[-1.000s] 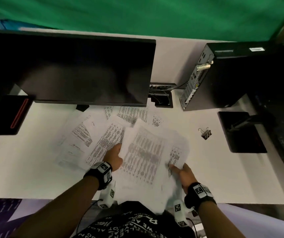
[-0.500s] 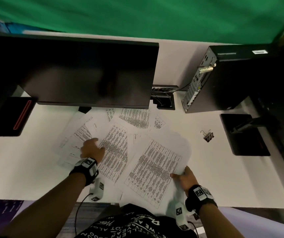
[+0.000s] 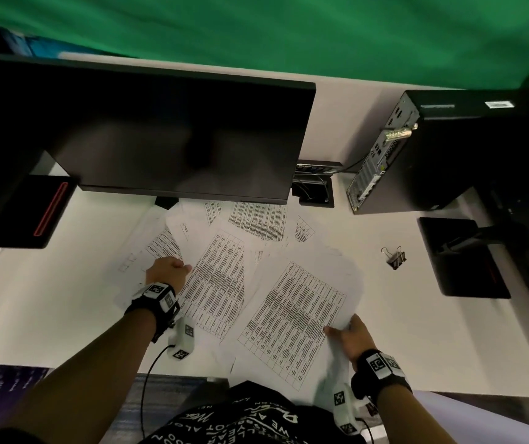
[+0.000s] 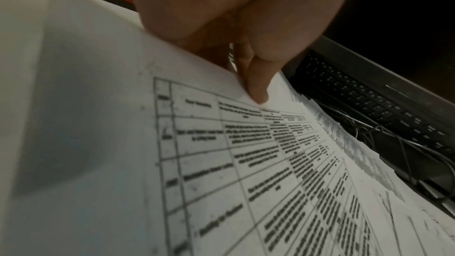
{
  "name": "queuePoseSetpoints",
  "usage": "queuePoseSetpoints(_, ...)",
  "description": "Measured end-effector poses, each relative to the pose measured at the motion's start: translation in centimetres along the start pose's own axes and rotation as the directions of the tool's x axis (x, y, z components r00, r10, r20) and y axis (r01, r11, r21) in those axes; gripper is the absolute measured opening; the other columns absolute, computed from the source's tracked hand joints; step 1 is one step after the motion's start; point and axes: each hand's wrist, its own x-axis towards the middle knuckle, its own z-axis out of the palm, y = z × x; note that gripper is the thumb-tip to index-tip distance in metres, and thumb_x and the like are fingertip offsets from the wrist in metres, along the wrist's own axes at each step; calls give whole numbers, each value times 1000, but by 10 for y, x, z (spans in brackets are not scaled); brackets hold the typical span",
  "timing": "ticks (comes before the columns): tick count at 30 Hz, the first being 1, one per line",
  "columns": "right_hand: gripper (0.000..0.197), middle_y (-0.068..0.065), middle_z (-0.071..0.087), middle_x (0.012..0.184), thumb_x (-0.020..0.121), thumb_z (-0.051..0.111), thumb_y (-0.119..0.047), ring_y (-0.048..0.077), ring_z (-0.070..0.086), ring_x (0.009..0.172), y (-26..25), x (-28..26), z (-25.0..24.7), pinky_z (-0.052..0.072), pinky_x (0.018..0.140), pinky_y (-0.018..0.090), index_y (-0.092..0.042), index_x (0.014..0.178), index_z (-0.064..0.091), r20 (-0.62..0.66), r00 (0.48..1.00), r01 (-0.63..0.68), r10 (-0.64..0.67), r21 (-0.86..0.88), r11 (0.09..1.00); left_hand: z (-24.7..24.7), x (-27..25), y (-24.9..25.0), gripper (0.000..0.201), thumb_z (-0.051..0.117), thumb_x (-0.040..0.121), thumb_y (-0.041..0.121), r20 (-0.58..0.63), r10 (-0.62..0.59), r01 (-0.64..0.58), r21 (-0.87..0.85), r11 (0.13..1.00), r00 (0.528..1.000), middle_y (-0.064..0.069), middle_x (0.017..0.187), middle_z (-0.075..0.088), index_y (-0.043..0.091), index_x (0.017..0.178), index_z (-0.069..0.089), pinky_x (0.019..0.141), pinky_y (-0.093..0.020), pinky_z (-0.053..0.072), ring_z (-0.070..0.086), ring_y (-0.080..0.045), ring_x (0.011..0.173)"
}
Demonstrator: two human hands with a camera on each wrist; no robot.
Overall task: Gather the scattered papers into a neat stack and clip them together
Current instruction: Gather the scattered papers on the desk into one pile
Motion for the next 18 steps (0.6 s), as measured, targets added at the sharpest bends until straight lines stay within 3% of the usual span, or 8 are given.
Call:
queuePoseSetpoints(6,82,6,70,120,49,88,-46,32,66,109,18,15,-4,50,99,59,-19,121,59,6,1000,-8,8,-8,1000,-16,-10,-6,20,62,92,23,-197,63,-53,55,997,978,-15,109,70,8,102,71,87,-40,52,64,-36,104)
queuePoseSetpoints(9,114,4,71,119,26,86,-73,31,67,108,31,23,-6,50,99,58,-19,123,59,-9,1000,12,-12,-2,1000,-24,-12,-13,25,58,95,24,-214,29,-7,104,995,976,-18,112,69,6,108,69,89,-41,51,62,-38,106)
queuePoseSetpoints(11,118,5,70,119,22,82,-77,32,66,109,34,25,-6,51,99,57,-20,123,59,-7,1000,9,-9,-7,1000,-28,-14,-19,31,51,98,26,-206,-20,38,82,996,978,-21,118,65,4,116,64,92,-43,47,59,-40,111)
queuePoseSetpoints(14,110,6,70,120,25,88,-69,32,66,110,28,21,-5,49,100,58,-23,121,59,-7,1000,21,-21,-20,1000,-35,-17,-28,39,43,101,27,-170,-83,85,7,996,982,-22,132,56,4,130,53,100,-43,41,51,-41,121)
queuePoseSetpoints(18,121,6,69,122,22,83,-77,32,64,112,32,26,-6,49,101,58,-20,126,57,-11,1000,13,-14,-22,1000,-49,-20,-36,40,60,93,27,-223,-87,76,-54,996,971,-21,127,60,5,126,56,98,-42,43,55,-40,117)
